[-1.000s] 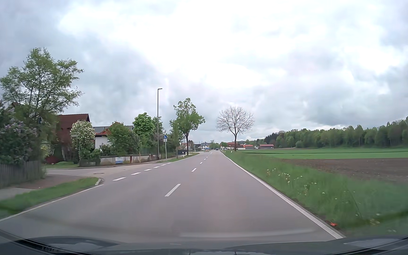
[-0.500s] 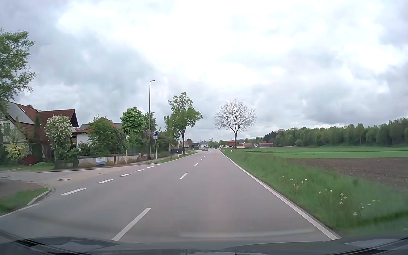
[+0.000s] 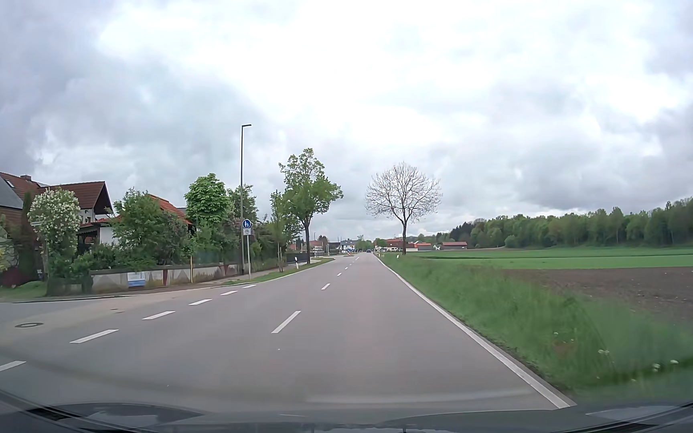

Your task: Follow the waypoints while adhering to traffic rules and regulations

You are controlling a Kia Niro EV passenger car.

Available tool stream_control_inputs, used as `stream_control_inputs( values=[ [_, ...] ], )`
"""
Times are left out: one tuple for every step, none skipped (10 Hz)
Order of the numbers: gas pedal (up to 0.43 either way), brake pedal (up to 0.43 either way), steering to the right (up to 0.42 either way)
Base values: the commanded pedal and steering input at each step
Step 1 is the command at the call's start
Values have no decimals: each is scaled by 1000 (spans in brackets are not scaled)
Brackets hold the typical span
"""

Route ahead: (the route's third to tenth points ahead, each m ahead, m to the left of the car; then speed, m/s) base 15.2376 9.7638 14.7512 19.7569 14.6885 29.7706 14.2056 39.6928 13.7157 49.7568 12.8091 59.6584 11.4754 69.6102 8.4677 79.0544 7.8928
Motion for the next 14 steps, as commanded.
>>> stream_control_inputs(
  values=[
    [0,287,-64],
    [0,287,-98],
    [0,287,-132],
    [0,280,-164],
    [0,274,-198],
    [0,262,-224],
    [0,256,-262],
    [0,250,-298],
    [0,238,-328],
    [0,220,-352],
    [0,183,-386],
    [0,55,-416],
    [0,12,-448],
    [0,12,-475]
  ],
)
